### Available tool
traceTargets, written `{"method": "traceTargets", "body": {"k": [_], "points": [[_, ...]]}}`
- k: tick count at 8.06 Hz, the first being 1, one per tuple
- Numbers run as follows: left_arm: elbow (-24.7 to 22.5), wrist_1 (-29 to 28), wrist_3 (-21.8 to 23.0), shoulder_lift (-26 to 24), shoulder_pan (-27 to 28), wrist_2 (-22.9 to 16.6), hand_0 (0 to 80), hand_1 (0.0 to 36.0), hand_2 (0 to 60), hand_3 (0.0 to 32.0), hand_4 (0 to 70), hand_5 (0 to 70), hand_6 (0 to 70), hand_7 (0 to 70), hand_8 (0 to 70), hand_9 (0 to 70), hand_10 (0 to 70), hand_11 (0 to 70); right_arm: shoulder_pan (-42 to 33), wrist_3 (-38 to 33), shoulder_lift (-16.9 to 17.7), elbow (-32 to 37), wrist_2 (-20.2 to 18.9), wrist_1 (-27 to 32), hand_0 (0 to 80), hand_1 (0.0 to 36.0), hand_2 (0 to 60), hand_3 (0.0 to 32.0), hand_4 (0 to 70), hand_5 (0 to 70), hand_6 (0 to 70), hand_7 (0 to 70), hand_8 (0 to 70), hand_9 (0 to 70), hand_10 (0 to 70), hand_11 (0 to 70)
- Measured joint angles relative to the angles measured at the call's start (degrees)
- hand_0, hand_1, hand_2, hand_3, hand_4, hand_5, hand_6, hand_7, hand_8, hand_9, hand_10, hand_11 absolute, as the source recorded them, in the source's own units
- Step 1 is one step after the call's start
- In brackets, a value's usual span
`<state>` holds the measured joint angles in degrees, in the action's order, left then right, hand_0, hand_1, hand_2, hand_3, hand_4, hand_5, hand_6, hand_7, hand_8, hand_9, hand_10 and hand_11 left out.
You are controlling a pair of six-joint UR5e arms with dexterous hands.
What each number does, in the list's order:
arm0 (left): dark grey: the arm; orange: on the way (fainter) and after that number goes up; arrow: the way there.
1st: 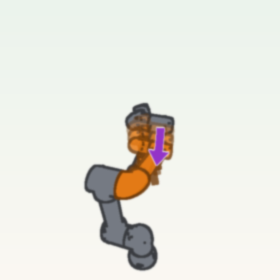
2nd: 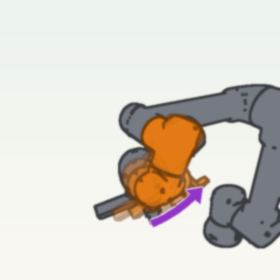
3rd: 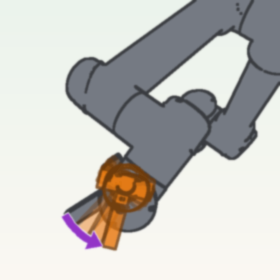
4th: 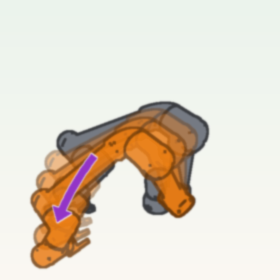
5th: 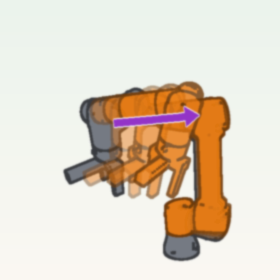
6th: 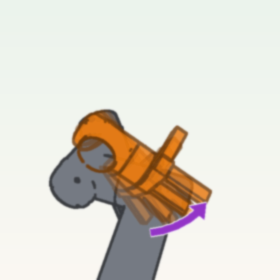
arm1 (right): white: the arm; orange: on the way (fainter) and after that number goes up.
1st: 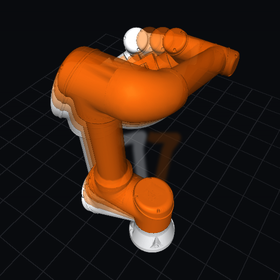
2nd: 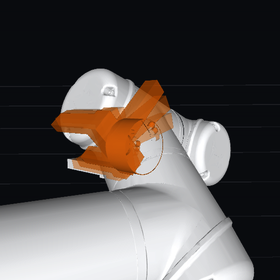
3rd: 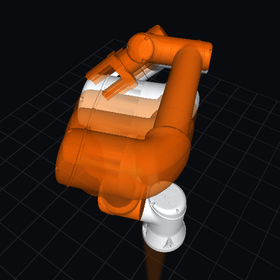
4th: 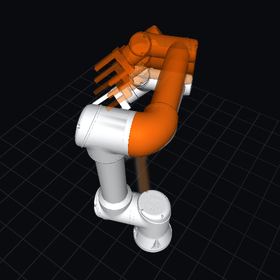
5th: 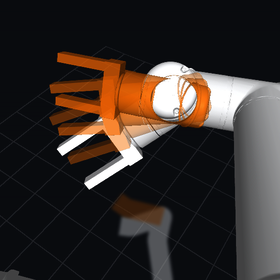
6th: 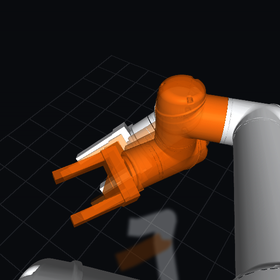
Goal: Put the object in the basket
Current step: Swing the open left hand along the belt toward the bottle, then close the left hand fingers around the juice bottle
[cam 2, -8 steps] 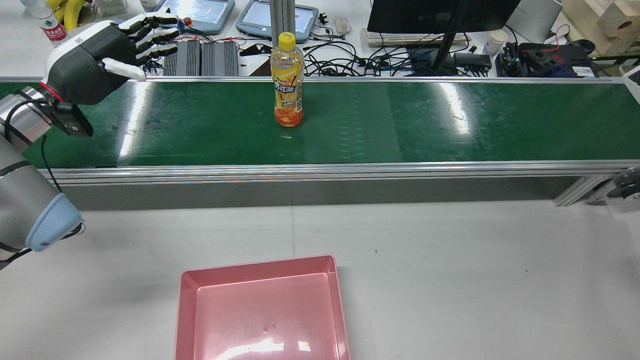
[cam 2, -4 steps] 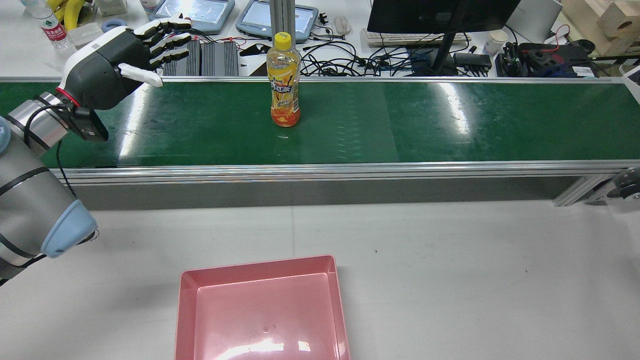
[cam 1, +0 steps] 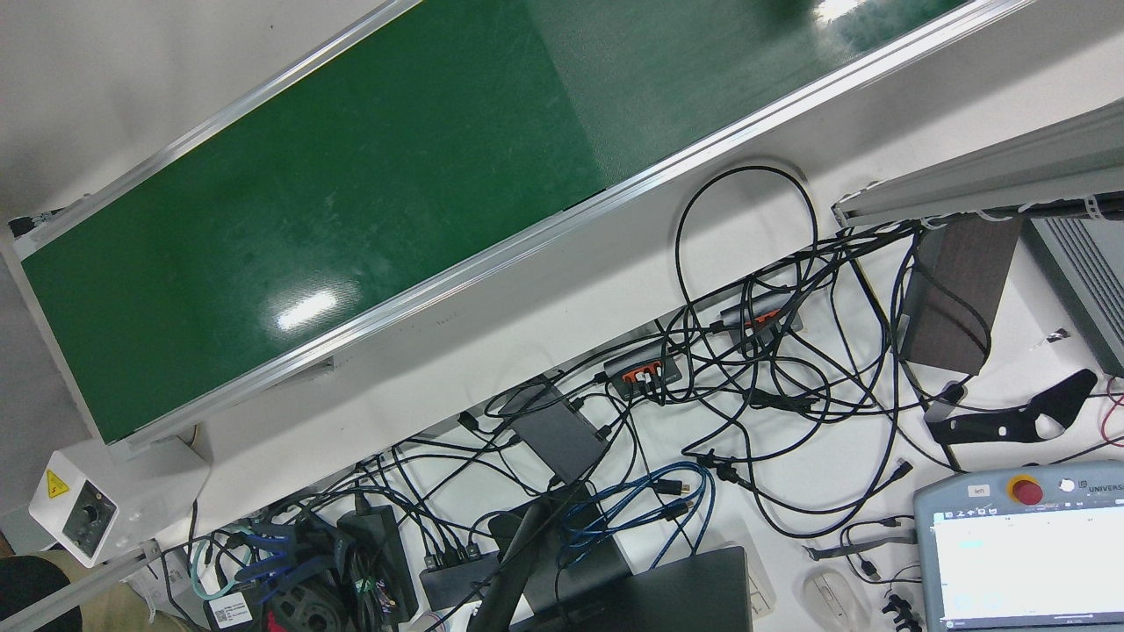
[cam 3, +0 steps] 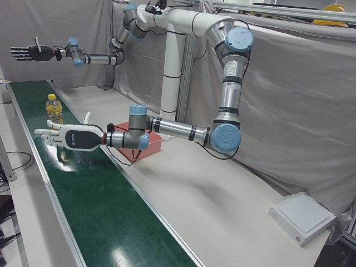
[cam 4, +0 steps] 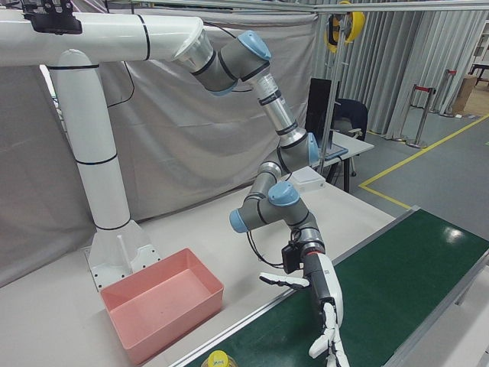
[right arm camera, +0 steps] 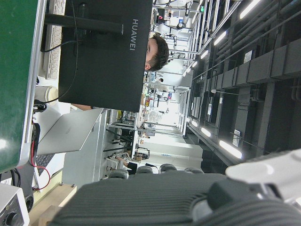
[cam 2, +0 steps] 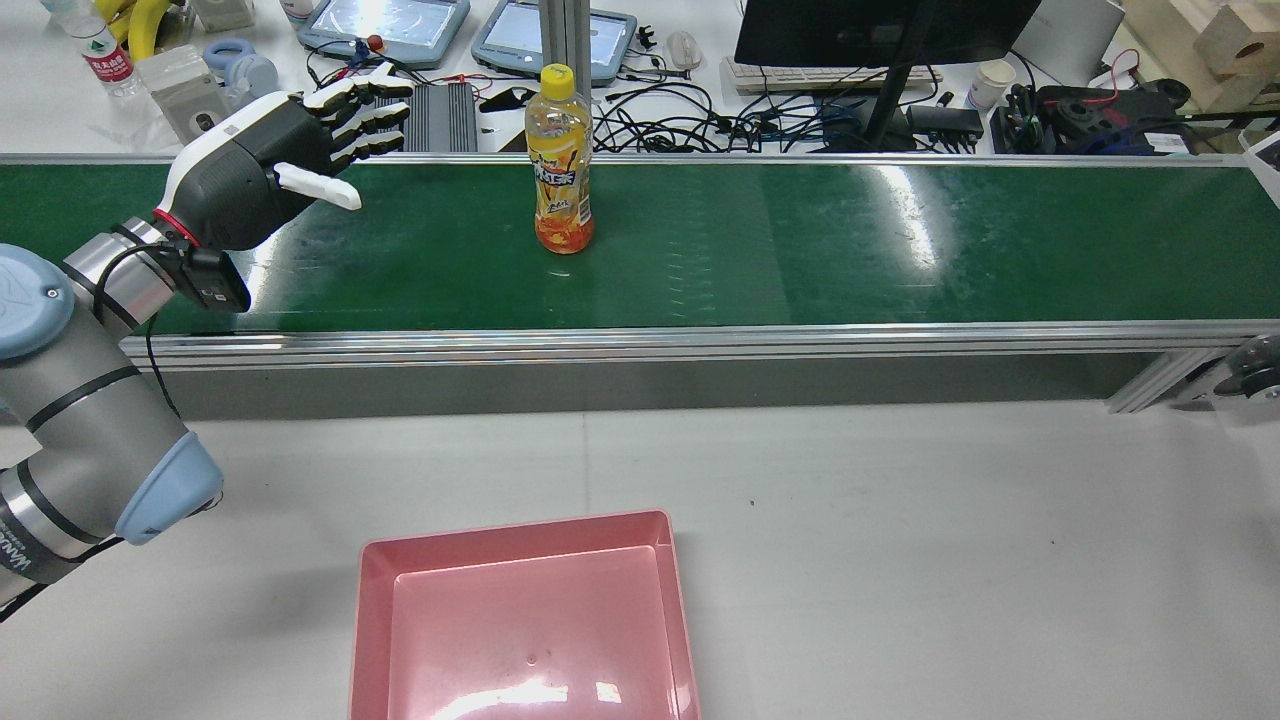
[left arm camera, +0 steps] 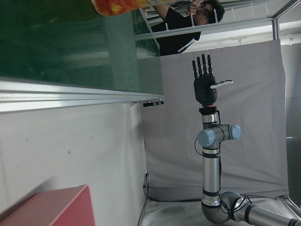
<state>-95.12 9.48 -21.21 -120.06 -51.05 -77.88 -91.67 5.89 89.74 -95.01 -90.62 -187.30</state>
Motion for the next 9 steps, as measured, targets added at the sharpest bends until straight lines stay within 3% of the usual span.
{"method": "traceTargets", "body": {"k": [5, 9], "points": [[1.0, -0.4, -0.8, -1.2, 2.1, 3.8, 49.3, 7.5, 0.0, 6.0, 13.8, 25.5, 2.5, 1.8, 10.8, 11.3, 8.3, 13.0, 0.0, 0.0, 0.0, 0.0, 0.0, 0.0, 0.0, 0.0, 0.0, 0.0, 0.0, 0.0, 0.0, 0.0, 0.0, 0.0, 0.0, 0.0], [5.9, -0.6, -1.3, -6.2, 2.6, 4.0, 49.4, 7.4, 0.0, 4.8, 14.5, 26.2, 3.1, 1.9, 10.6, 11.0, 8.4, 13.1, 0.0, 0.0, 0.0, 0.0, 0.0, 0.0, 0.0, 0.0, 0.0, 0.0, 0.0, 0.0, 0.0, 0.0, 0.0, 0.0, 0.0, 0.0]]}}
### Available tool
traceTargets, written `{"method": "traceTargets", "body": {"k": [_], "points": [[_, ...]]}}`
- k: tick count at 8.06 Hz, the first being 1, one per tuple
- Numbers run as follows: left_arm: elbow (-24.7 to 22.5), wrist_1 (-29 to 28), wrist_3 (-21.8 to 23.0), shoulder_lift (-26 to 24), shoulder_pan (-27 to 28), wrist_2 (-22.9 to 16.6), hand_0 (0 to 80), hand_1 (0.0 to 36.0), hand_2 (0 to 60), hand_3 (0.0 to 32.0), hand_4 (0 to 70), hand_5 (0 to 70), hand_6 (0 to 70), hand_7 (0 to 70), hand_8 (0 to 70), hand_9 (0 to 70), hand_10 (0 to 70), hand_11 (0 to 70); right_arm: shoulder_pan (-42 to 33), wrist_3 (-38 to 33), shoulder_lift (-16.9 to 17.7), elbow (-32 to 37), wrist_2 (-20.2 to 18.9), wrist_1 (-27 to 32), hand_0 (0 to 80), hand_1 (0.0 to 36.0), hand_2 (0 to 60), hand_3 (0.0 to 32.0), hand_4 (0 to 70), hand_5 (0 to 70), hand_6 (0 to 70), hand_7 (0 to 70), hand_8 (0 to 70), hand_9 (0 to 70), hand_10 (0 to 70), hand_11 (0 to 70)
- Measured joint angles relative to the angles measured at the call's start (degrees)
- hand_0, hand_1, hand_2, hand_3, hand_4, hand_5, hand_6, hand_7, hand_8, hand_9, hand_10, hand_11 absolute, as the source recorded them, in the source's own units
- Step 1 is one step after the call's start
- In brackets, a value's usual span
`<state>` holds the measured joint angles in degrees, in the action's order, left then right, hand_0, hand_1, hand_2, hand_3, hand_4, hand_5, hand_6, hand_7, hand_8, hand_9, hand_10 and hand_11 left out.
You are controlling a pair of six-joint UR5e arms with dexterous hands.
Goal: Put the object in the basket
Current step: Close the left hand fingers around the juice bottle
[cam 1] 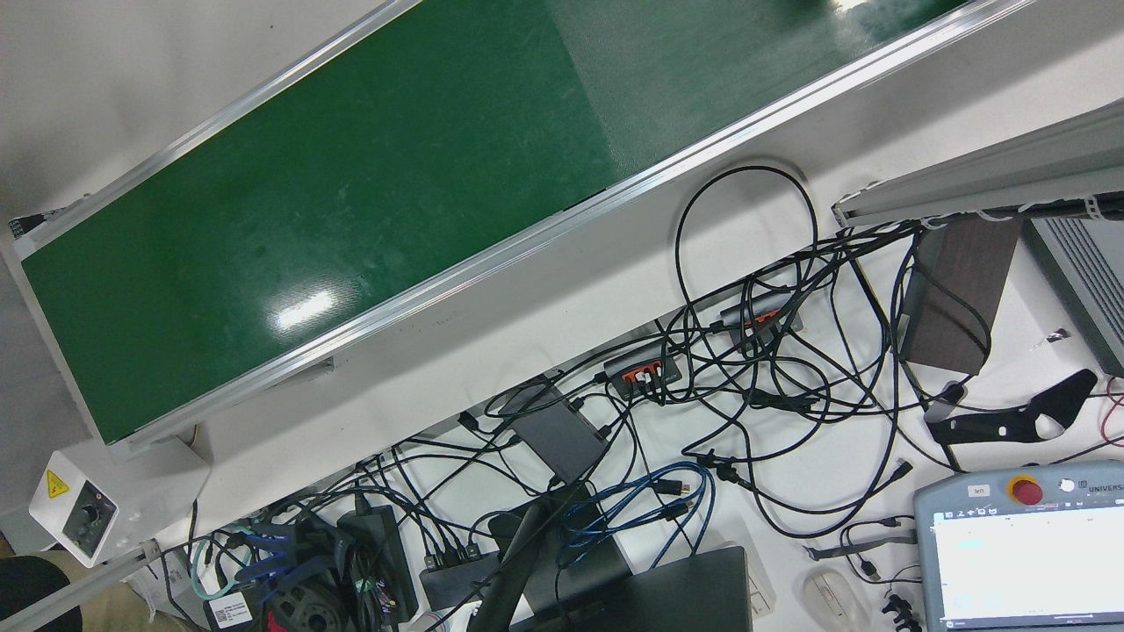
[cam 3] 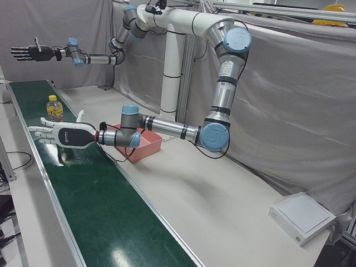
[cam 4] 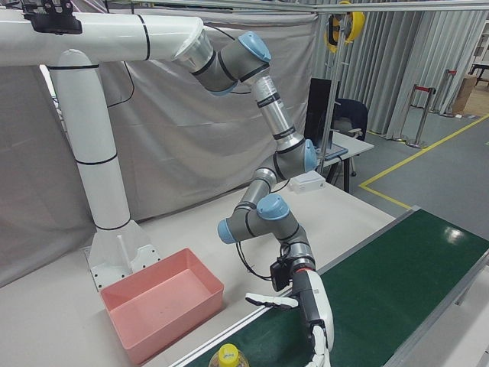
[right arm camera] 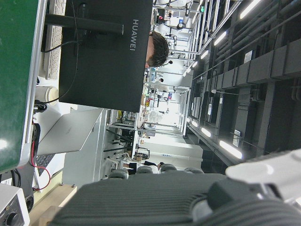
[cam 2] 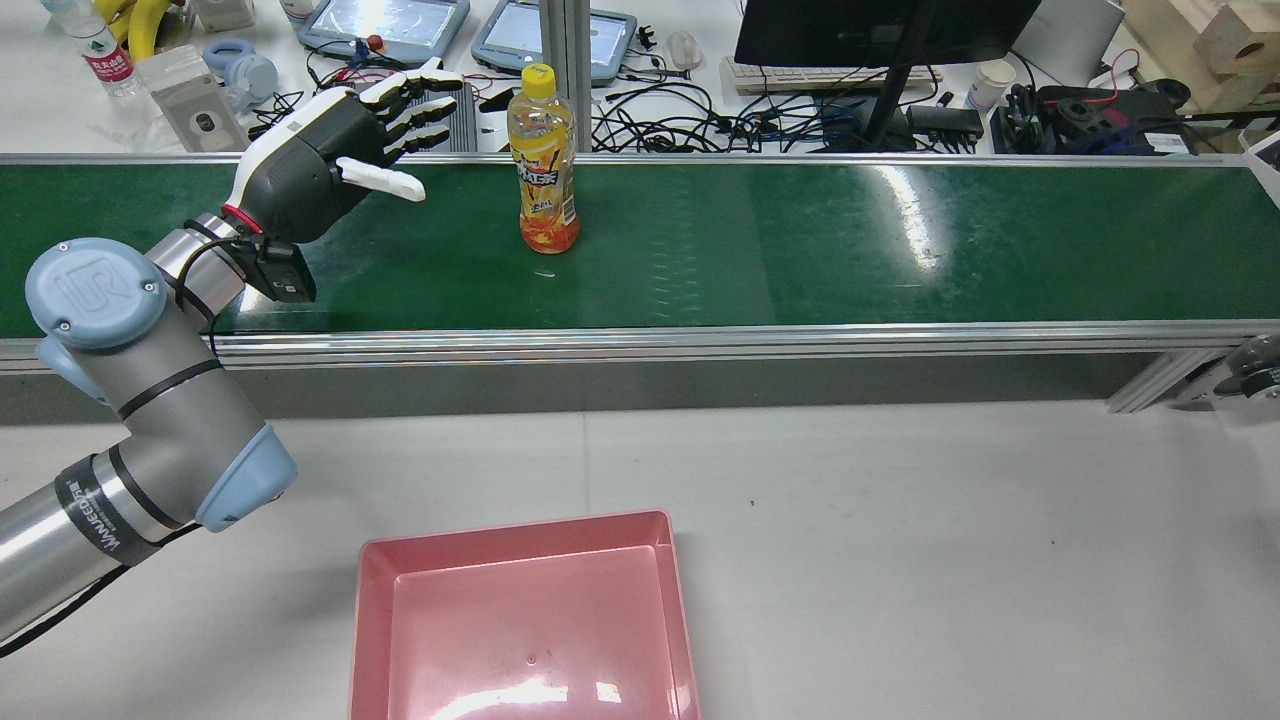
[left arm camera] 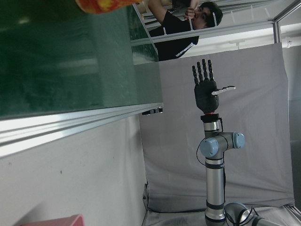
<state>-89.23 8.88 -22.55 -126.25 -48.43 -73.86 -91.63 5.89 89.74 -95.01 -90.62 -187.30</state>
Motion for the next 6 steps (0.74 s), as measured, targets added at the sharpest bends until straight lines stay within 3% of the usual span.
{"method": "traceTargets", "body": {"k": [6], "points": [[3.0, -0.1, -0.7, -4.0, 1.8, -0.1, 49.5, 7.6, 0.0, 4.0, 14.7, 27.2, 3.6, 2.0, 11.0, 11.4, 8.4, 13.1, 0.0, -0.1, 0.0, 0.0, 0.0, 0.0, 0.0, 0.0, 0.0, 0.0, 0.0, 0.0, 0.0, 0.0, 0.0, 0.0, 0.0, 0.0]]}}
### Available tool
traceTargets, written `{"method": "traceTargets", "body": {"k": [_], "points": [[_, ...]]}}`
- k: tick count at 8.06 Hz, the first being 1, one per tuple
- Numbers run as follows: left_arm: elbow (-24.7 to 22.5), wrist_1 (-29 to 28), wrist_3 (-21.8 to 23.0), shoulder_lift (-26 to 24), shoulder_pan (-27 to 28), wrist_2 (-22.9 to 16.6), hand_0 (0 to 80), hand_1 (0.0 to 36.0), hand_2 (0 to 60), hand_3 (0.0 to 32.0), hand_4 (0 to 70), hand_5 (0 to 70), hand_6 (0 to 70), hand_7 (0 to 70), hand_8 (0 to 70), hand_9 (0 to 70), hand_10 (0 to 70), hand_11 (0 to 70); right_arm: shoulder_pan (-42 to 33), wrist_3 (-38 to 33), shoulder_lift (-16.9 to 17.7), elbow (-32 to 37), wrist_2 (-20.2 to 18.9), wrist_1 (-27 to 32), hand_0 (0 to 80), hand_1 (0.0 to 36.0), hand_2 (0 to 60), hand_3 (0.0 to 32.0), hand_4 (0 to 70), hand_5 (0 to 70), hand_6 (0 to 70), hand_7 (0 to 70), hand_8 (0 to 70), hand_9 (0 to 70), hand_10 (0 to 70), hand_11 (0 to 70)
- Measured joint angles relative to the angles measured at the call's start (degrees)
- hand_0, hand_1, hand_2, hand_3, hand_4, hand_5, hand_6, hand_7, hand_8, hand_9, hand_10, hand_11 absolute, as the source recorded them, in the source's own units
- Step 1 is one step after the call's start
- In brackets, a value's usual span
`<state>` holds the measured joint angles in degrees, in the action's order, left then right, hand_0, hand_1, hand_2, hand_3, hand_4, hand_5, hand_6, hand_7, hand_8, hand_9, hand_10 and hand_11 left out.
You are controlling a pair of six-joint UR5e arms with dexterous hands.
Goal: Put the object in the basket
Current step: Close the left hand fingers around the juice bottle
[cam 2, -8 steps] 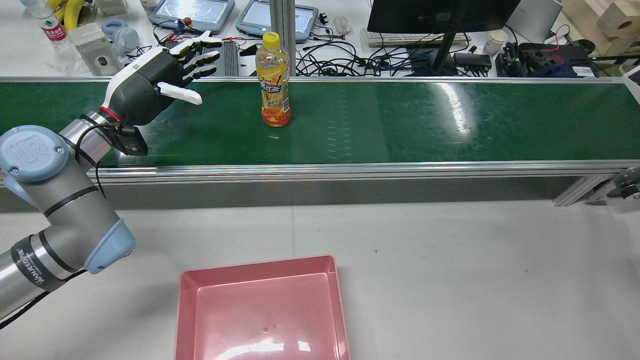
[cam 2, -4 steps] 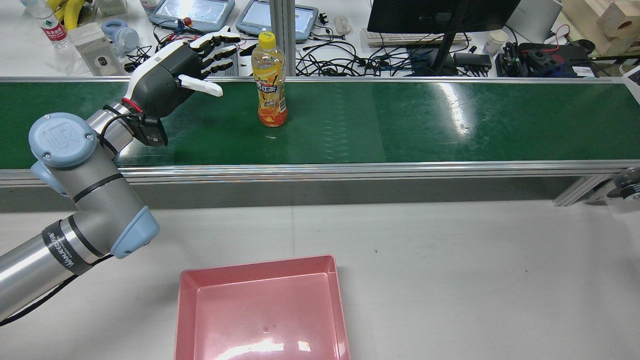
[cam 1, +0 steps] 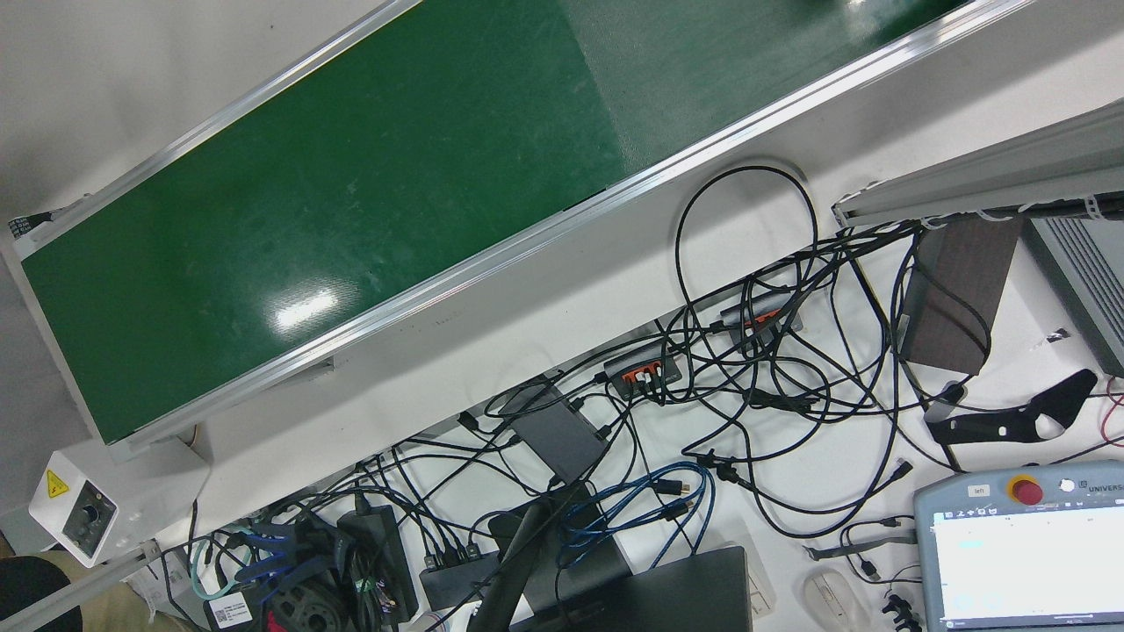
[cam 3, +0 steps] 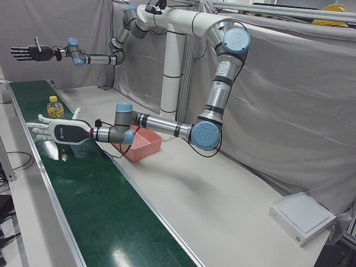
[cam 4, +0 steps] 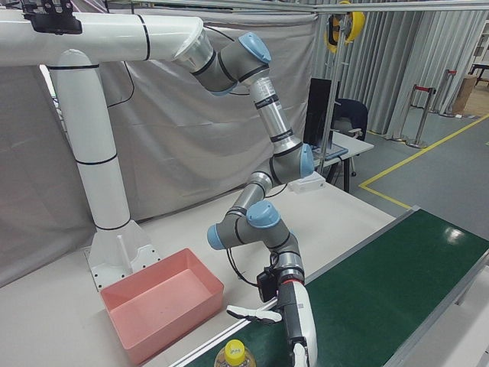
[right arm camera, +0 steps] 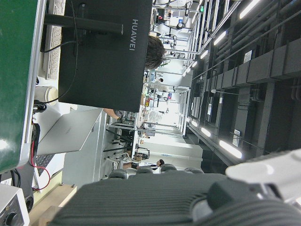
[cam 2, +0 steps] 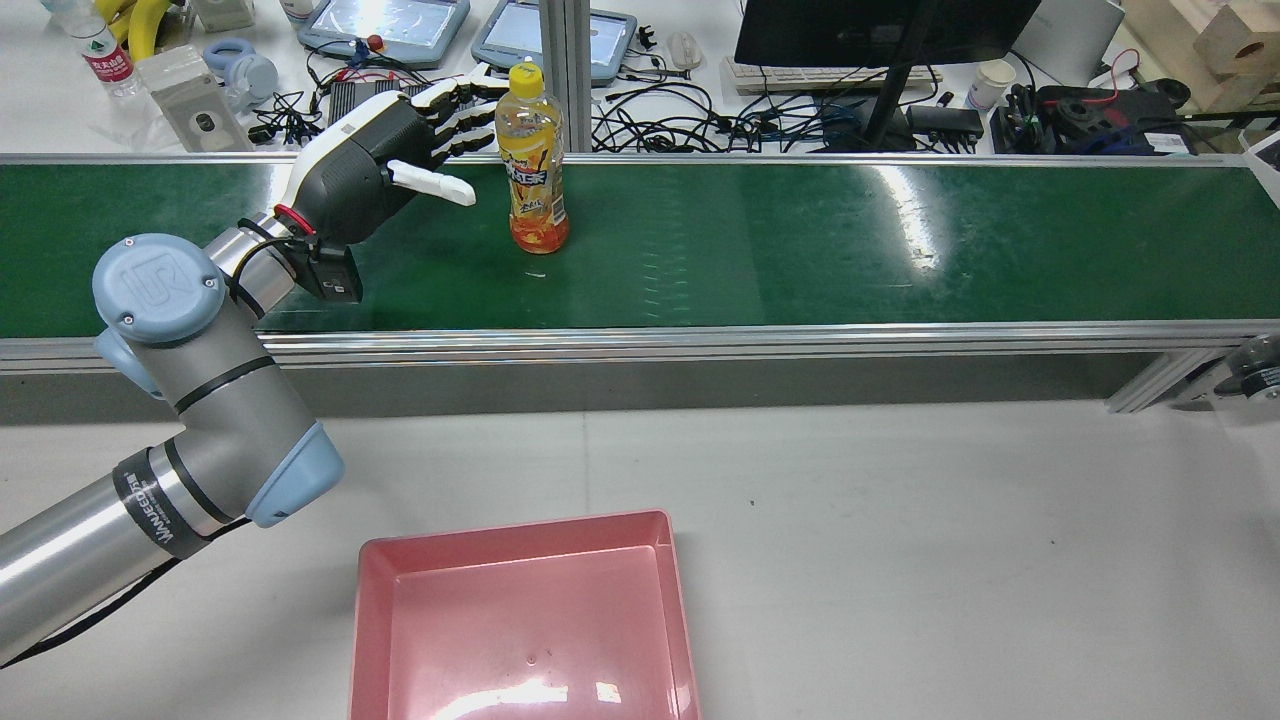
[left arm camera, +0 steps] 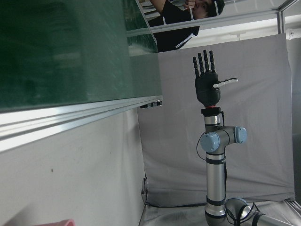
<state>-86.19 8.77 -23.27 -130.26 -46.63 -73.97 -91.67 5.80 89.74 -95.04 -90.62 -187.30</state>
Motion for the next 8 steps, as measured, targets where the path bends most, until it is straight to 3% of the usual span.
{"method": "traceTargets", "body": {"k": [5, 7, 8], "points": [[3.0, -0.6, -0.5, -2.9, 0.4, 0.0, 49.8, 8.3, 0.0, 2.8, 15.4, 28.9, 4.2, 2.2, 11.3, 12.0, 8.5, 13.4, 0.0, 0.0, 0.0, 0.0, 0.0, 0.0, 0.0, 0.0, 0.0, 0.0, 0.0, 0.0, 0.0, 0.0, 0.0, 0.0, 0.0, 0.0], [3.4, -0.8, -0.6, -3.6, 0.5, 0.0, 49.4, 10.3, 0.5, 0.4, 15.9, 33.4, 5.3, 3.3, 12.9, 14.2, 10.3, 15.9, 0.0, 0.0, 0.0, 0.0, 0.0, 0.0, 0.0, 0.0, 0.0, 0.0, 0.0, 0.0, 0.0, 0.0, 0.0, 0.0, 0.0, 0.0], [3.6, -0.8, -0.7, -4.0, 0.8, 0.0, 51.5, 20.0, 33.0, 0.0, 21.1, 55.8, 10.5, 7.7, 18.3, 21.3, 19.6, 30.0, 0.0, 0.0, 0.0, -0.1, 0.0, 0.0, 0.0, 0.0, 0.0, 0.0, 0.0, 0.0, 0.0, 0.0, 0.0, 0.0, 0.0, 0.0]]}}
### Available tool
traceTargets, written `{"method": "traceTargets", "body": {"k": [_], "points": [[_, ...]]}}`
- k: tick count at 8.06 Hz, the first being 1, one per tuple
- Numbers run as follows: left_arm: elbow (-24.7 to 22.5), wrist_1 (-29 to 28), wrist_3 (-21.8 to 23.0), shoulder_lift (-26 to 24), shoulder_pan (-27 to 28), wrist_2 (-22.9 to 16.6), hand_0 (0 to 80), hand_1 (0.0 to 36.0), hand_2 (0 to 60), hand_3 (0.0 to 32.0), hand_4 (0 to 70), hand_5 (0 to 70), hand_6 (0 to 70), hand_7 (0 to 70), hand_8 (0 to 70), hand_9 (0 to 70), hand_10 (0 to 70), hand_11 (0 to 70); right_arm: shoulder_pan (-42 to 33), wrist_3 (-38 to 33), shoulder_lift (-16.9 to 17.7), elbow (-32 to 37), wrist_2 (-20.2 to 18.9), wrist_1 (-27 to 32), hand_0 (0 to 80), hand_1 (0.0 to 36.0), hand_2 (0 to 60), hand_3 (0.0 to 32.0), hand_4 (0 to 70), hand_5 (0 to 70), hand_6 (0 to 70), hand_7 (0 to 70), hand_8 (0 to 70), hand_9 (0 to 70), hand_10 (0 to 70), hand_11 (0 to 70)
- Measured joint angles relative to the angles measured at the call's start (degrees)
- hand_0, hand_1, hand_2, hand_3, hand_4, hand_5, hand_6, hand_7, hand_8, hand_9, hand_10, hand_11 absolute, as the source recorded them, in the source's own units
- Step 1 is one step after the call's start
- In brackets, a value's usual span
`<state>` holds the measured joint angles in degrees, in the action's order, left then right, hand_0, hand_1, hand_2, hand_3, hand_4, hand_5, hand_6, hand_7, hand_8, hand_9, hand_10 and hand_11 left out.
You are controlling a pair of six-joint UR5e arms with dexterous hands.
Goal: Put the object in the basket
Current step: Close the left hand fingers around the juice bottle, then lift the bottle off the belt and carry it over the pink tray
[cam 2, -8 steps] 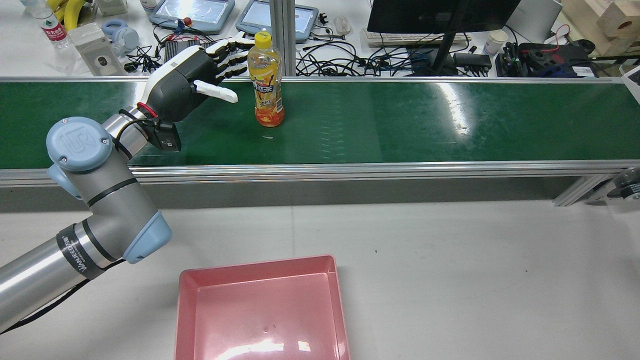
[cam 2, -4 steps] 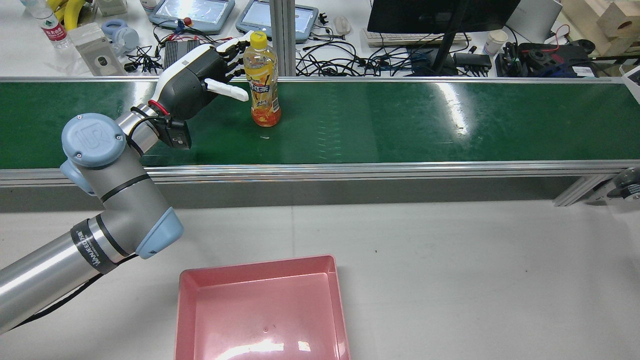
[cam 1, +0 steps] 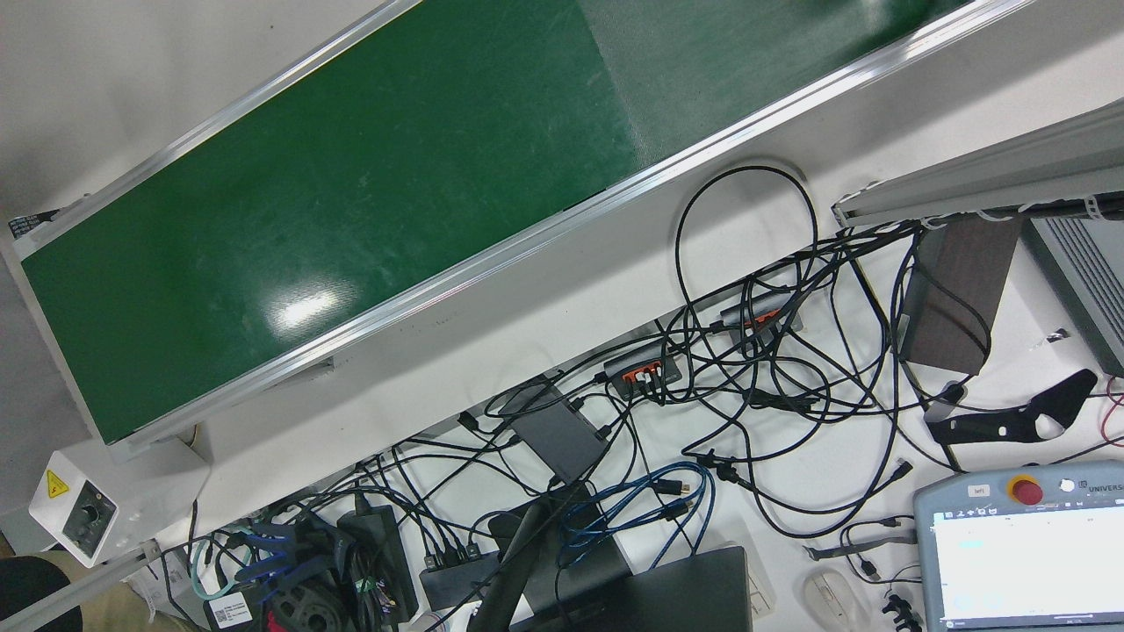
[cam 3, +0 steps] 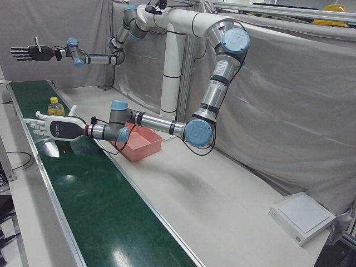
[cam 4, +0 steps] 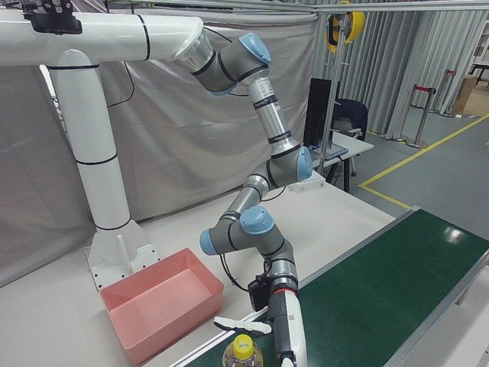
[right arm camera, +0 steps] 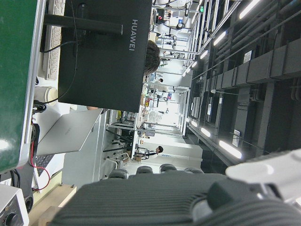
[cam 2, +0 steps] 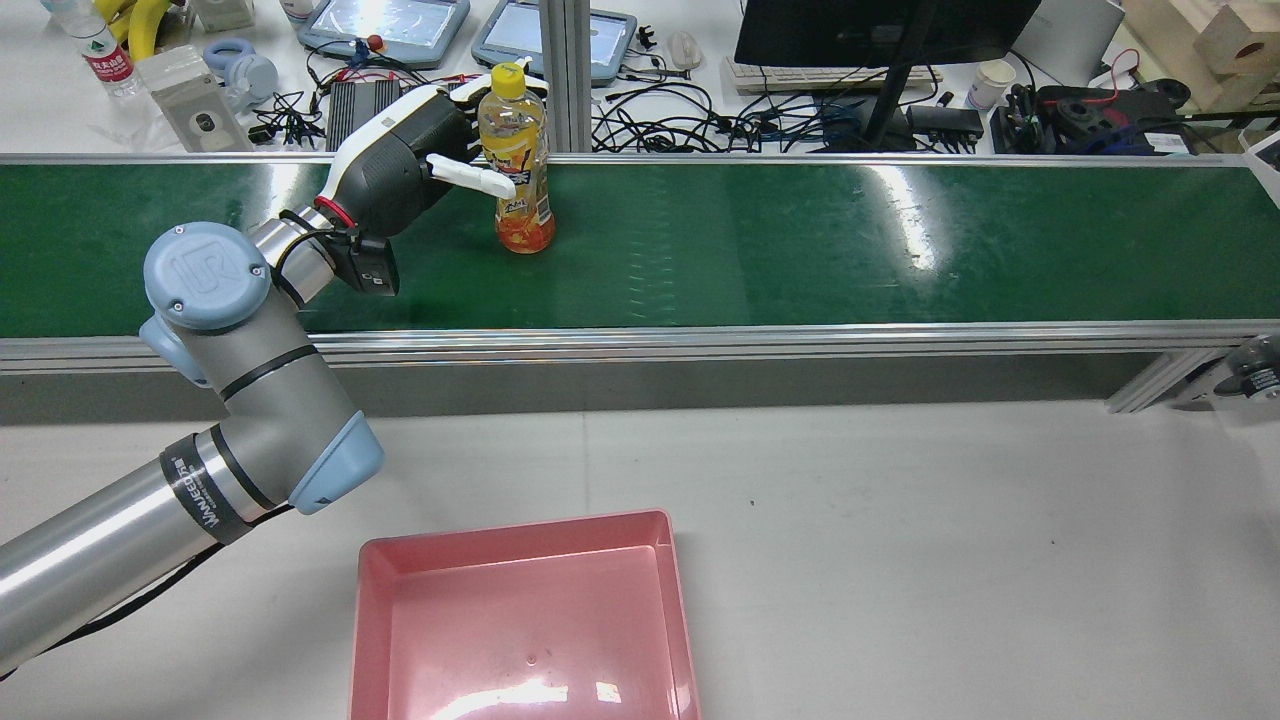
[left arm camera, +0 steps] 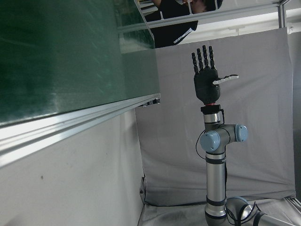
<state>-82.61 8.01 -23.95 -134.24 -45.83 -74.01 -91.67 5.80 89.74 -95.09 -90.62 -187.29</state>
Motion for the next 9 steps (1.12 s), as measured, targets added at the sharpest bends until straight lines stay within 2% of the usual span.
{"method": "traceTargets", "body": {"k": [1, 2, 3, 8, 9], "points": [[0.2, 0.0, 0.0, -0.4, 0.3, 0.0, 60.4, 28.1, 60.0, 0.0, 70.0, 70.0, 45.5, 44.2, 51.0, 65.5, 57.1, 70.0, 0.0, 0.0, 0.0, 0.0, 0.0, 0.0, 0.0, 0.0, 0.0, 0.0, 0.0, 0.0, 0.0, 0.0, 0.0, 0.0, 0.0, 0.0], [0.2, 0.0, 0.0, -0.6, 0.4, -0.1, 60.2, 25.9, 60.0, 0.0, 70.0, 70.0, 70.0, 70.0, 70.0, 70.0, 70.0, 70.0, 0.0, 0.0, 0.0, 0.0, 0.0, 0.0, 0.0, 0.0, 0.0, 0.0, 0.0, 0.0, 0.0, 0.0, 0.0, 0.0, 0.0, 0.0], [0.5, 0.6, 0.0, -1.5, 0.6, -0.2, 56.0, 29.3, 60.0, 0.0, 70.0, 70.0, 70.0, 70.0, 70.0, 70.0, 70.0, 70.0, 0.0, 0.0, 0.0, 0.0, 0.0, 0.0, 0.0, 0.0, 0.0, 0.0, 0.0, 0.0, 0.0, 0.0, 0.0, 0.0, 0.0, 0.0], [0.2, 1.6, 0.1, -3.5, 0.9, -0.2, 55.1, 29.9, 60.0, 0.0, 70.0, 70.0, 70.0, 70.0, 70.0, 70.0, 69.9, 70.0, 0.0, 0.0, 0.0, 0.0, 0.0, 0.0, 0.0, 0.0, 0.0, 0.0, 0.0, 0.0, 0.0, 0.0, 0.0, 0.0, 0.0, 0.0], [-0.9, 2.3, 0.1, -3.9, 1.6, -0.3, 55.9, 30.2, 60.0, 0.0, 64.9, 70.0, 67.0, 70.0, 70.0, 70.0, 68.7, 70.0, 0.0, 0.0, 0.0, 0.0, 0.0, 0.0, 0.0, 0.0, 0.0, 0.0, 0.0, 0.0, 0.0, 0.0, 0.0, 0.0, 0.0, 0.0]]}}
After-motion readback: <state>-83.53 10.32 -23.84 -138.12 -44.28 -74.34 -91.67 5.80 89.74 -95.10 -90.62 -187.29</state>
